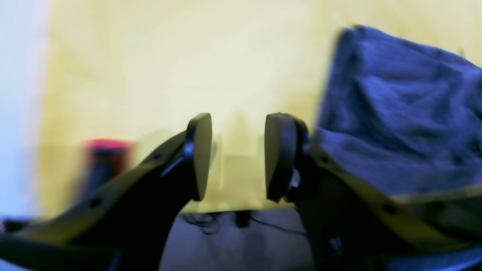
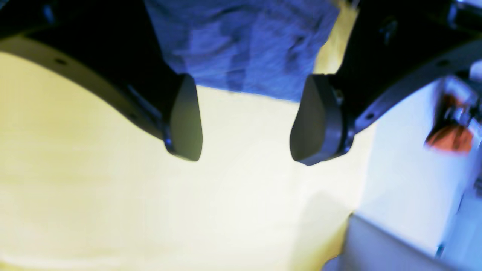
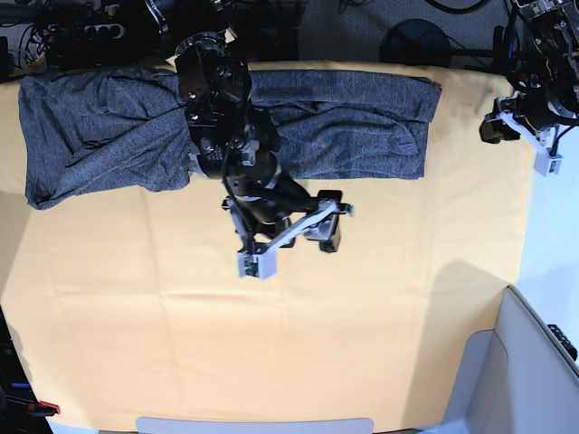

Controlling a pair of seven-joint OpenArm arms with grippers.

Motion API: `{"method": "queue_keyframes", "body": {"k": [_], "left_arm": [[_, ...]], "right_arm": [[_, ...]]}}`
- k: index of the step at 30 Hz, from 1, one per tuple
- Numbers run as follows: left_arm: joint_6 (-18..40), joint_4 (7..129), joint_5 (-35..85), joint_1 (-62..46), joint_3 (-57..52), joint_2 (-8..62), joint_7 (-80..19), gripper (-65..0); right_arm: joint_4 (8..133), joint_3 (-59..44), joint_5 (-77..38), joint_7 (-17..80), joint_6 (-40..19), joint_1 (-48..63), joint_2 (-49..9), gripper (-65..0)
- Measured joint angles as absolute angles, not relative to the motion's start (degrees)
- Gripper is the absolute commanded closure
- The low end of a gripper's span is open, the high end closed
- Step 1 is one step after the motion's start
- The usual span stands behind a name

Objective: Fold the T-shirt properly
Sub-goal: 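Release the cuff and move both grippers to the body's side edges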

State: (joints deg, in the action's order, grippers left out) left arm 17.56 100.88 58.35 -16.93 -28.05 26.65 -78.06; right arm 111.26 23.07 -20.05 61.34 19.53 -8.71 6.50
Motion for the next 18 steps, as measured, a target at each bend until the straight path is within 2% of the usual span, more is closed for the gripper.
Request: {"method": "queue_keyframes", "body": {"k": [4, 9, 18], "left_arm": [[17.61, 98.85, 63.46, -17.74, -23.81, 26.72, -78.06, -26.2], [17.63, 92.27, 67.75, -17.50, -20.58, 26.65, -78.06, -26.2], [17.80, 88.88, 70.41, -12.75, -17.28, 26.81, -77.80, -26.2]], "right_arm": [[111.28, 16.25, -20.08, 61.32, 19.51, -6.81, 4.45, -39.8], [111.77, 10.66, -20.27, 61.43, 19.51, -4.25, 2.02, -39.8], [113.21, 1.52, -20.36, 61.25, 19.53, 0.64, -2.85, -39.8]]}}
